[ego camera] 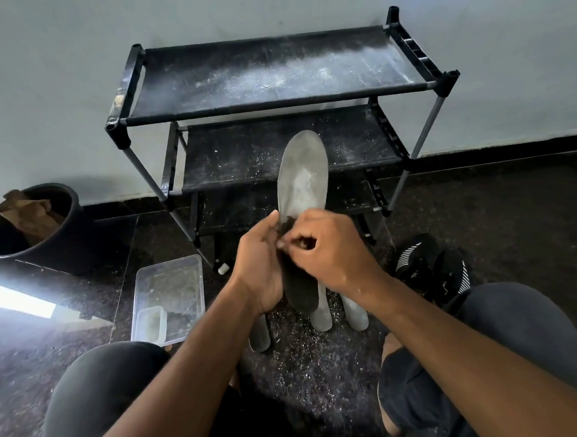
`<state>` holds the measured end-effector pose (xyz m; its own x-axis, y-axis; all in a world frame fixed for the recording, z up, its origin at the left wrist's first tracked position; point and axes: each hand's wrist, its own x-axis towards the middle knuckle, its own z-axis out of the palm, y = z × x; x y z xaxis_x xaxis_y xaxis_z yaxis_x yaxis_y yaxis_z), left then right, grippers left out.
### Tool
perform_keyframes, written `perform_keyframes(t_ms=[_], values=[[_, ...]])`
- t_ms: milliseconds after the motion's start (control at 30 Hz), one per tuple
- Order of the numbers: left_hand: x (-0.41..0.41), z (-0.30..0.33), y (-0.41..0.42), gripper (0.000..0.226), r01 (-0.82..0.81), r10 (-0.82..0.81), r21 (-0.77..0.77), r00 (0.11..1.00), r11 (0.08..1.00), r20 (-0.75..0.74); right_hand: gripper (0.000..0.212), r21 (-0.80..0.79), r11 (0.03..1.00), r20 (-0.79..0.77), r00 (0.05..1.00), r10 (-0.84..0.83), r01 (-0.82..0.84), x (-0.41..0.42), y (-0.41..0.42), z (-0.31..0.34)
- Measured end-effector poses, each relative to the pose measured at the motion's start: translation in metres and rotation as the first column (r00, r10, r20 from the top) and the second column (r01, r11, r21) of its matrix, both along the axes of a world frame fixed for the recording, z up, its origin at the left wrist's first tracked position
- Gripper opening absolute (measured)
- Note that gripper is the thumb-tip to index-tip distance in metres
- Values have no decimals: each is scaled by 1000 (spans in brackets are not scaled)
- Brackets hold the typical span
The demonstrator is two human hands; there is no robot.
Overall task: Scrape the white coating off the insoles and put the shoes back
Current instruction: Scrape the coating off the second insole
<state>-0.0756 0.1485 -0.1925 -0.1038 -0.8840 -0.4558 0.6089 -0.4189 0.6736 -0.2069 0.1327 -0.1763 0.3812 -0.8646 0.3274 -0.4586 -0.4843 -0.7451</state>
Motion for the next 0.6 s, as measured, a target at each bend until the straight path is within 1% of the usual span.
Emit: perform_keyframes(t_ms=[67,133,167,233,300,367,433,500,533,600], values=[[2,2,-2,63,13,-13,-6,998,1000,59,7,92,988,-47,991,126,-122,0,3,-1],[3,3,-3,69,14,-14,8,997,1000,73,5,126,980,-71,984,164,-155,-2,2,0],[3,3,-3,68,9,-10,25,997,1000,71,5,112,984,-70,987,145,-137,-3,0,1],[0,3,-1,66,18,-20,53,999,998,39,5,38,998,-67,996,56,-53,-6,-5,3],[-2,2,1,68,52,-52,48,999,998,8,5,-48,998,-50,997,-50,48,-8,-9,4],[-1,2,0,69,62,-62,26,998,998,-21,4,-96,991,-14,995,-99,97,-7,-9,4],[2,5,-2,73,43,-43,-3,998,999,-34,5,-54,998,-12,999,-39,38,-5,-4,3],[6,7,-4,77,16,-16,-16,1000,1000,6,7,36,997,-66,995,74,-71,-2,2,2],[7,6,-4,78,4,-4,-11,1000,1000,24,7,49,993,-92,990,108,-104,-2,3,1],[7,4,-3,78,-7,7,9,1000,1000,26,5,10,995,-138,985,99,-99,-4,1,1]])
